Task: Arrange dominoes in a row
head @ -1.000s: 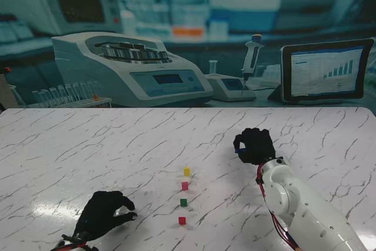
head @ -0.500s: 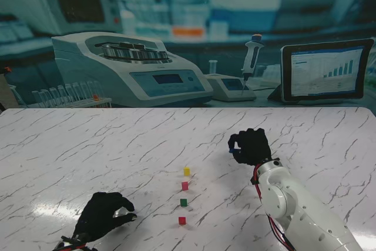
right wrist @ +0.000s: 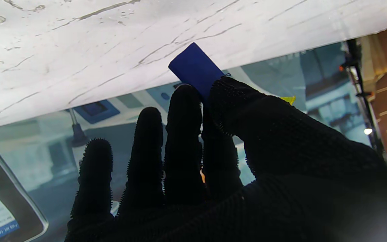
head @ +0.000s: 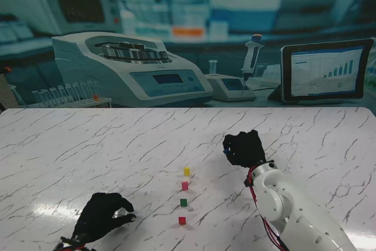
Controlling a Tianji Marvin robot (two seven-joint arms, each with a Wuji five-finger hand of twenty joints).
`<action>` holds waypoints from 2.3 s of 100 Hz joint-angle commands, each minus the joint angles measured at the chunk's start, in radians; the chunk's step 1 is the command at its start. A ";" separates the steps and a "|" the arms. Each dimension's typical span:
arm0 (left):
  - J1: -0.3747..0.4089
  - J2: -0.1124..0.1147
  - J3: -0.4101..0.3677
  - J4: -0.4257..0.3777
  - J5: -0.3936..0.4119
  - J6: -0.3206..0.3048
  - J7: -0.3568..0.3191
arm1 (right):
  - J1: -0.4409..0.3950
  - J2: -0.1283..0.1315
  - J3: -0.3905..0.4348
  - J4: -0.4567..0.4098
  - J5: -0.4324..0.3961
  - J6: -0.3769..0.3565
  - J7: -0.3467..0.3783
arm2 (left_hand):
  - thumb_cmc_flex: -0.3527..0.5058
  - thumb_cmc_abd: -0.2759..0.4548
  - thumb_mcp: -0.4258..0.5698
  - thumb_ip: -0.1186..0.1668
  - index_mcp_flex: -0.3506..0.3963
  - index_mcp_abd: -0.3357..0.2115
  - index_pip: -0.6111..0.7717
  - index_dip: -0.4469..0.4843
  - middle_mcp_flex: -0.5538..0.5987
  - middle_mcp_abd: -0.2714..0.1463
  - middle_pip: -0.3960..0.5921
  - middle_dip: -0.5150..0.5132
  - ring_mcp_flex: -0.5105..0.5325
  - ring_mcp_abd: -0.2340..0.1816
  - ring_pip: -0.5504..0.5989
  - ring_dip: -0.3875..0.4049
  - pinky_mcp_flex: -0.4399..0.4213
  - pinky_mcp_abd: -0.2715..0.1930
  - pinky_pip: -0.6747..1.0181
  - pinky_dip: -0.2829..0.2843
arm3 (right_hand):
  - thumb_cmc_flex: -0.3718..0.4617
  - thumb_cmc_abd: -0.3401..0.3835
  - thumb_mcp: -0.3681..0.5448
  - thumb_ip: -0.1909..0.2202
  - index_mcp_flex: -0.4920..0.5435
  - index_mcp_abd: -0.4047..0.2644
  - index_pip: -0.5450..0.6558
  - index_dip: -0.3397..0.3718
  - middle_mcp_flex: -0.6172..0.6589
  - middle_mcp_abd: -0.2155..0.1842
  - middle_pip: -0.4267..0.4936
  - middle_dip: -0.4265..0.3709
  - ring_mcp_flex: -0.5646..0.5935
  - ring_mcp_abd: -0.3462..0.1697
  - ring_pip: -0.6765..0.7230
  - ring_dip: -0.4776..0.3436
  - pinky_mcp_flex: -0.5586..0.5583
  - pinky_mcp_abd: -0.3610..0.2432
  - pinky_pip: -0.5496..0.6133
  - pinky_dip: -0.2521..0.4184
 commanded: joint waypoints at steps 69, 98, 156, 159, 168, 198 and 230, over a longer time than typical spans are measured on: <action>0.020 -0.005 -0.010 -0.009 0.010 -0.030 -0.005 | 0.024 -0.023 -0.083 -0.012 0.017 0.010 -0.019 | 0.023 -0.006 -0.026 -0.026 0.013 -0.020 0.009 -0.014 0.025 -0.021 0.016 0.014 0.004 -0.023 0.009 0.009 -0.008 0.009 0.029 0.017 | -0.023 0.071 0.036 0.189 -0.105 0.081 0.163 0.009 0.061 -0.022 -0.018 -0.180 0.045 -0.043 -0.029 -0.041 -0.002 -0.073 0.038 -0.018; 0.029 -0.003 -0.019 -0.015 0.021 -0.035 -0.004 | 0.074 -0.034 -0.153 -0.009 0.021 0.052 -0.017 | 0.021 -0.007 -0.027 -0.026 0.013 -0.022 0.008 -0.014 0.023 -0.023 0.015 0.014 0.004 -0.023 0.009 0.008 -0.009 0.004 0.027 0.016 | -0.013 0.074 0.017 0.170 -0.106 0.086 0.160 0.002 0.059 -0.017 -0.020 -0.188 0.045 -0.039 -0.018 -0.037 0.013 -0.085 0.047 -0.015; 0.040 -0.001 -0.027 -0.016 0.042 -0.050 0.010 | 0.179 -0.074 -0.313 0.070 0.072 0.100 -0.022 | 0.019 -0.007 -0.026 -0.026 0.011 -0.021 0.002 -0.013 0.021 -0.023 0.013 0.013 -0.001 -0.024 0.008 0.006 -0.010 -0.006 0.015 0.010 | 0.017 0.092 -0.026 0.108 -0.107 0.085 0.137 -0.016 0.056 -0.003 -0.039 -0.202 0.041 -0.042 -0.007 -0.036 0.029 -0.097 0.058 -0.009; 0.040 -0.002 -0.027 -0.015 0.042 -0.050 0.011 | 0.182 -0.076 -0.319 0.074 0.075 0.101 -0.022 | 0.020 -0.008 -0.026 -0.026 0.012 -0.021 0.003 -0.012 0.021 -0.022 0.013 0.013 -0.001 -0.022 0.008 0.005 -0.010 -0.006 0.015 0.010 | 0.018 0.094 -0.028 0.104 -0.107 0.085 0.137 -0.016 0.055 -0.002 -0.042 -0.204 0.041 -0.043 -0.007 -0.036 0.028 -0.097 0.058 -0.009; 0.042 -0.003 -0.028 -0.013 0.039 -0.051 0.015 | 0.193 -0.082 -0.336 0.088 0.086 0.104 -0.024 | 0.018 -0.007 -0.026 -0.026 0.012 -0.020 0.002 -0.012 0.021 -0.022 0.013 0.013 -0.001 -0.023 0.008 0.005 -0.010 -0.004 0.015 0.010 | 0.023 0.095 -0.032 0.098 -0.107 0.087 0.134 -0.017 0.055 0.000 -0.047 -0.207 0.040 -0.042 -0.006 -0.036 0.028 -0.099 0.058 -0.009; 0.048 -0.004 -0.033 -0.013 0.034 -0.052 0.018 | 0.224 -0.103 -0.377 0.140 0.116 0.108 -0.034 | 0.018 -0.006 -0.026 -0.026 0.012 -0.021 0.001 -0.011 0.021 -0.021 0.013 0.013 0.000 -0.024 0.008 0.005 -0.010 -0.002 0.016 0.010 | 0.033 0.107 -0.050 0.078 -0.111 0.086 0.125 -0.022 0.052 0.004 -0.057 -0.212 0.033 -0.042 -0.005 -0.037 0.026 -0.097 0.057 -0.009; 0.055 -0.006 -0.037 -0.018 0.028 -0.050 0.016 | 0.249 -0.121 -0.405 0.191 0.147 0.105 -0.040 | 0.017 -0.006 -0.025 -0.025 0.013 -0.019 0.001 -0.010 0.022 -0.021 0.013 0.013 -0.001 -0.022 0.007 0.005 -0.010 0.000 0.017 0.011 | 0.046 0.124 -0.068 0.065 -0.120 0.085 0.119 -0.021 0.039 0.005 -0.062 -0.211 0.020 -0.040 -0.003 -0.036 0.022 -0.094 0.055 -0.009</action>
